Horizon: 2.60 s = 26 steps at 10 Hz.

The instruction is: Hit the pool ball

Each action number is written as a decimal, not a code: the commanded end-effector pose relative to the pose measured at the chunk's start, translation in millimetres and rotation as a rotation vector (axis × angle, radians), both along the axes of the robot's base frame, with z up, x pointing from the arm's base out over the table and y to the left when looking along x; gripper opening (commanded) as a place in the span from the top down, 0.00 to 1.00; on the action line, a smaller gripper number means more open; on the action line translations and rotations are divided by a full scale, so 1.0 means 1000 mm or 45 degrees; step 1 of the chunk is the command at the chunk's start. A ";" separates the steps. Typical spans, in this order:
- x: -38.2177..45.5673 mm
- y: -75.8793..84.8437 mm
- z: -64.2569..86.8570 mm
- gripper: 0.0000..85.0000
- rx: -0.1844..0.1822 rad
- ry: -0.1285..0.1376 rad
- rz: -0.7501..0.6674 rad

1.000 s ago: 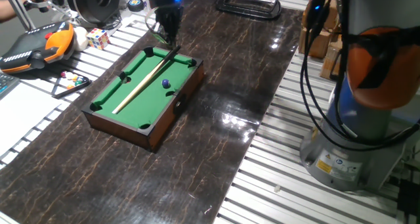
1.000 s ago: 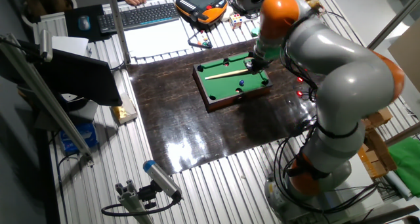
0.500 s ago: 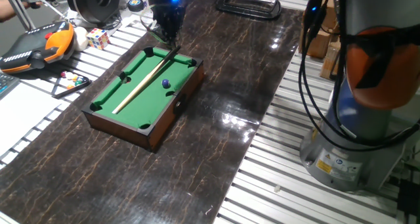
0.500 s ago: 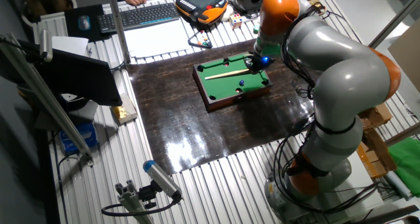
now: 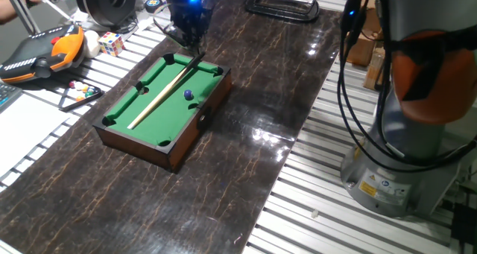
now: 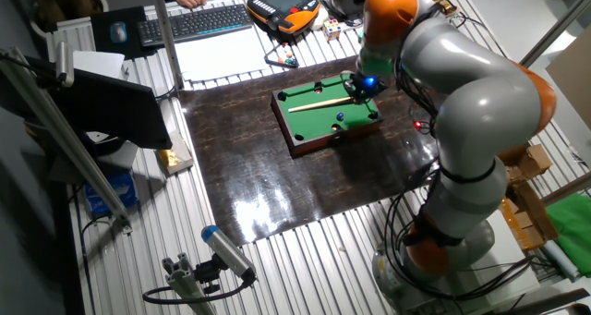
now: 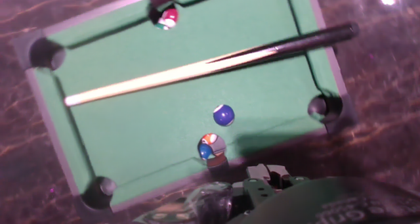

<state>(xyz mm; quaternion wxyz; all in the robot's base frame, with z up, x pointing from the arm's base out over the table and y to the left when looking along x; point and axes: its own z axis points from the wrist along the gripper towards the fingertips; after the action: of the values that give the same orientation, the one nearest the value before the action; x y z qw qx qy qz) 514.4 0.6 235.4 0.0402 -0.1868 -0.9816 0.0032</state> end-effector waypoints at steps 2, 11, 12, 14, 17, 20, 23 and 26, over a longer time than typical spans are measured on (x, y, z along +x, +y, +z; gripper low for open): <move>-0.0001 0.000 0.000 0.99 0.008 0.011 -1.262; -0.0001 0.000 0.000 0.99 0.028 -0.008 -1.337; -0.0001 0.000 0.000 0.99 0.030 -0.011 -1.345; 0.0031 -0.006 0.002 0.99 0.033 -0.017 -1.363; 0.0198 -0.019 -0.003 0.93 0.060 -0.055 -1.439; 0.0339 -0.022 -0.010 0.56 0.052 -0.124 -1.575; 0.0521 -0.021 -0.028 0.43 0.009 -0.207 -1.715; 0.0586 -0.021 -0.039 0.44 -0.008 -0.267 -1.859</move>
<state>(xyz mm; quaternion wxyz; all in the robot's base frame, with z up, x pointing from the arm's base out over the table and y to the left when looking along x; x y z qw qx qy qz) 573.1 -20.5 196.0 -0.0501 -0.5915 -0.8028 -0.0553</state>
